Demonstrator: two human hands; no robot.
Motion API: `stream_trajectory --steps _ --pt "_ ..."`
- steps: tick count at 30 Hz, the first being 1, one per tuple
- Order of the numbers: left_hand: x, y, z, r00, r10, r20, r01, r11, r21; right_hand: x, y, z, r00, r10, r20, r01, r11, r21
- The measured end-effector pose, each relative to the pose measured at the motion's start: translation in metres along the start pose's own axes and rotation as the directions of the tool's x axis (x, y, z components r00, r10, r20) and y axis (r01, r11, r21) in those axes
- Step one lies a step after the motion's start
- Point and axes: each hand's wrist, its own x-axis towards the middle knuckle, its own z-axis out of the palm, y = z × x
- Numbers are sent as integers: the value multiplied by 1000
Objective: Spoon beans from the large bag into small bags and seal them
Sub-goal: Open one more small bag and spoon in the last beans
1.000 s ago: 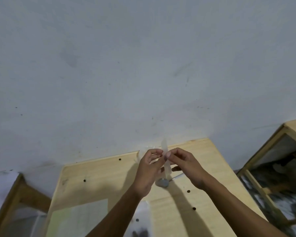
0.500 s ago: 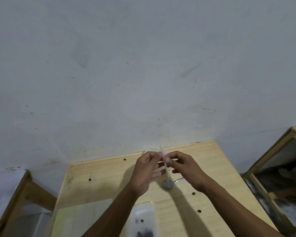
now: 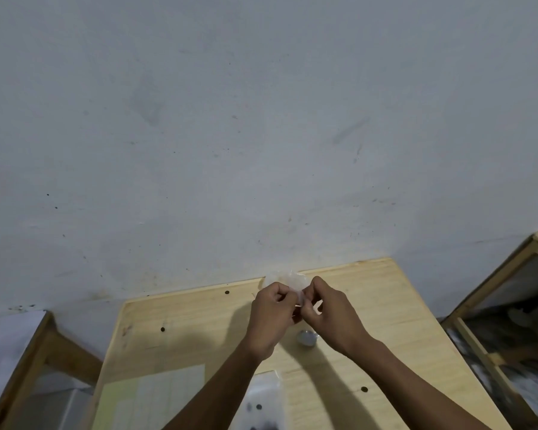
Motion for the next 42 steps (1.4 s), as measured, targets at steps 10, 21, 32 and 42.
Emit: stream_trajectory --steps 10,21,32,42 --pt "8 -1 -7 998 -29 56 28 999 25 0 12 5 999 8 -43 -2 991 136" --pt "4 -12 -10 990 134 34 -128 789 600 23 22 9 987 10 -162 -55 961 -271" --pt "7 -15 -22 986 163 -45 -117 850 513 27 26 2 913 170 370 -83 967 -241" --pt "-2 -14 -40 885 419 204 -455 683 571 32 3 -22 947 95 307 -87 995 -40"
